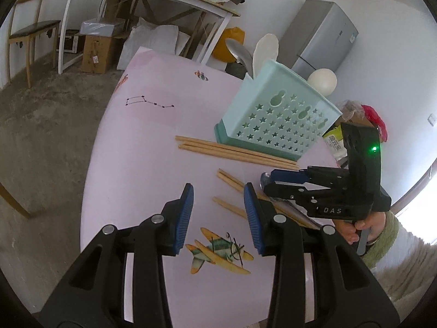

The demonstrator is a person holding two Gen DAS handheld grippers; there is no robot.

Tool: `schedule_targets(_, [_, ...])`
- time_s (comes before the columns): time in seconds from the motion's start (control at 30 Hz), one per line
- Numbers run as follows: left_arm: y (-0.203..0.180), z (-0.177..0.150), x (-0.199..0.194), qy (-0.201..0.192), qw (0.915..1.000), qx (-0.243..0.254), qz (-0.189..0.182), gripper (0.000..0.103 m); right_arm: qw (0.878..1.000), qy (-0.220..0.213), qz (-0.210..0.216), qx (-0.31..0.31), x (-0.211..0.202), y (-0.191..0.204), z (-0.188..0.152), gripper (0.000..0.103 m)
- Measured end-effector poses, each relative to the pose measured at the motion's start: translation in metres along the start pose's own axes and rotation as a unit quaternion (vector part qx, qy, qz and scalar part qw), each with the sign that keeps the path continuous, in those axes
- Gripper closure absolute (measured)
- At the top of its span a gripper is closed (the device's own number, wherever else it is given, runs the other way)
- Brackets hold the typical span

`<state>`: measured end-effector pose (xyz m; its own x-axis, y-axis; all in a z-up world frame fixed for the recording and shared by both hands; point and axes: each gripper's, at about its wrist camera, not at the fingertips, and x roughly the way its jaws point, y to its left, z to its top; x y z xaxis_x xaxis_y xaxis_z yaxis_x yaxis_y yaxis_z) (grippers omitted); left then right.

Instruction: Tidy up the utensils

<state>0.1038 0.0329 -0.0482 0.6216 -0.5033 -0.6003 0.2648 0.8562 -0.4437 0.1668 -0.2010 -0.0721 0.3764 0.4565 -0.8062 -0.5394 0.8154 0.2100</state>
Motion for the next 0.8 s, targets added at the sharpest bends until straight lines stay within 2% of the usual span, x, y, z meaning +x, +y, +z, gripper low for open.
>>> schedule_targets(0.17, [0.001,0.000,-0.001,-0.005,1.0000,-0.005,0.002,0.067,1.000,0.005,-0.010,-0.017,0.005,0.007,0.005,0.078])
schedule_targets(0.5, [0.006,0.000,0.000,-0.004,0.9998,-0.017,0.011,0.067,0.997,-0.012,-0.059,-0.056,0.010,0.027,0.003,0.092])
schedule_targets(0.8, [0.007,-0.003,0.002,-0.002,0.9997,-0.019,0.015,0.067,0.986,-0.048,-0.117,-0.106,0.000,0.057,0.009,0.101])
